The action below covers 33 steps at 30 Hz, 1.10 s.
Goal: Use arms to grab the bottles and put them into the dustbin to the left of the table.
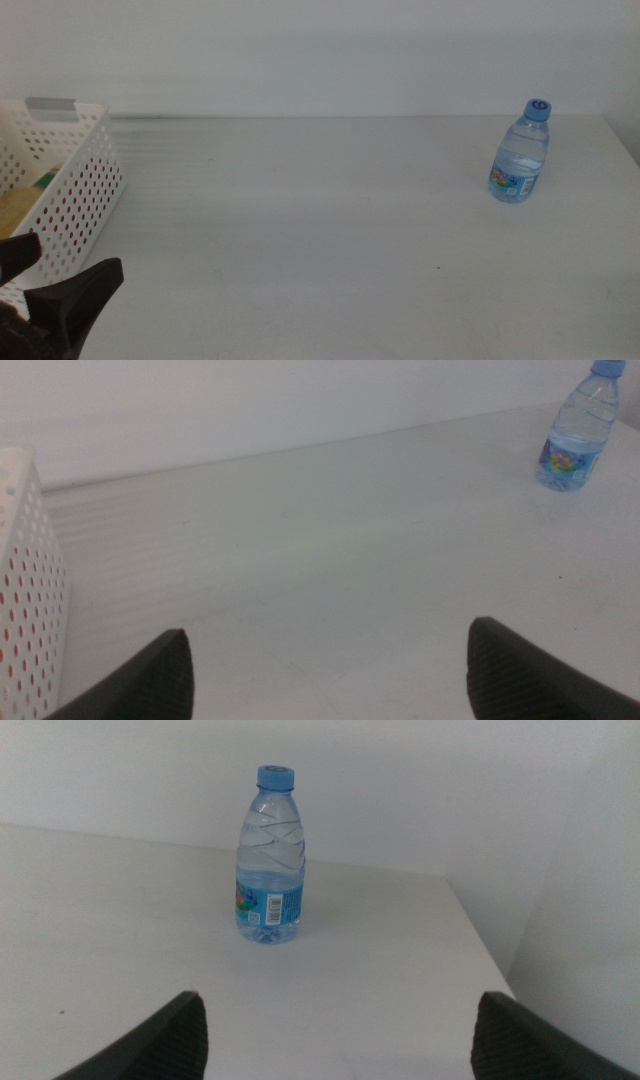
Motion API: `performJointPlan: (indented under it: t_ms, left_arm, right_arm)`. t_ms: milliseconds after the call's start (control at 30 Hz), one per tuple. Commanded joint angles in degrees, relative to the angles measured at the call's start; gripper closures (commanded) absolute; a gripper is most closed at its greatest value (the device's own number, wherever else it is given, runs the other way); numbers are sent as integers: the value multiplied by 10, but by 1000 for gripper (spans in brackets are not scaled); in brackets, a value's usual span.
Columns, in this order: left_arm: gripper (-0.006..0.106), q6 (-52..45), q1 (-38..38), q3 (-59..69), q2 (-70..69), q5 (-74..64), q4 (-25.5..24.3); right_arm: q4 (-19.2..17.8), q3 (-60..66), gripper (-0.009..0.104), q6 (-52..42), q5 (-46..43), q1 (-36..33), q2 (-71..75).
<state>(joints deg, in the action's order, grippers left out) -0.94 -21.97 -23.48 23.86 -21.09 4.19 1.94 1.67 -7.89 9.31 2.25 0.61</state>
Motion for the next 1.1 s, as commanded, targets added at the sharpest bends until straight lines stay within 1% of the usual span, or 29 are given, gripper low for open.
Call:
performJointPlan:
  t_ms: [0,167,233,367,433,533,633,700,800,1000,1067]
  left_arm:
    - [10,9,-2,-17,4,43,5]
    - [10,9,-2,-17,4,43,5]
    - [10,9,-2,-17,4,43,5]
    - [10,9,-2,-17,4,43,5]
    - [10,9,-2,-17,4,43,5]
    - [10,9,-2,-17,4,43,5]
    - [10,9,-2,-17,4,43,5]
    - [10,9,-2,-17,4,43,5]
    - [10,9,-2,-17,4,43,5]
    - [10,9,-2,-17,4,43,5]
    - [10,9,-2,-17,4,43,5]
  right_arm:
    - [2,-6,0,-4,-32,-1,13]
    - [7,-24,0,-4,-34,-1,-30]
    - [1,-44,0,-9,-55,-1,-59]
    - [1,-78,0,8,-162,-1,-141]
    - [-7,-88,0,22,-212,-1,-190]
    - [-41,-92,0,27,-296,-1,-261]
    - [-86,-92,0,44,-405,-3,-339]
    - [-122,-92,0,84,-475,-3,-399]
    - [-164,-92,0,136,-575,-3,-492]
    - [-220,-96,0,182,-741,-3,-656]
    - [-228,-103,0,193,-783,-3,-705]
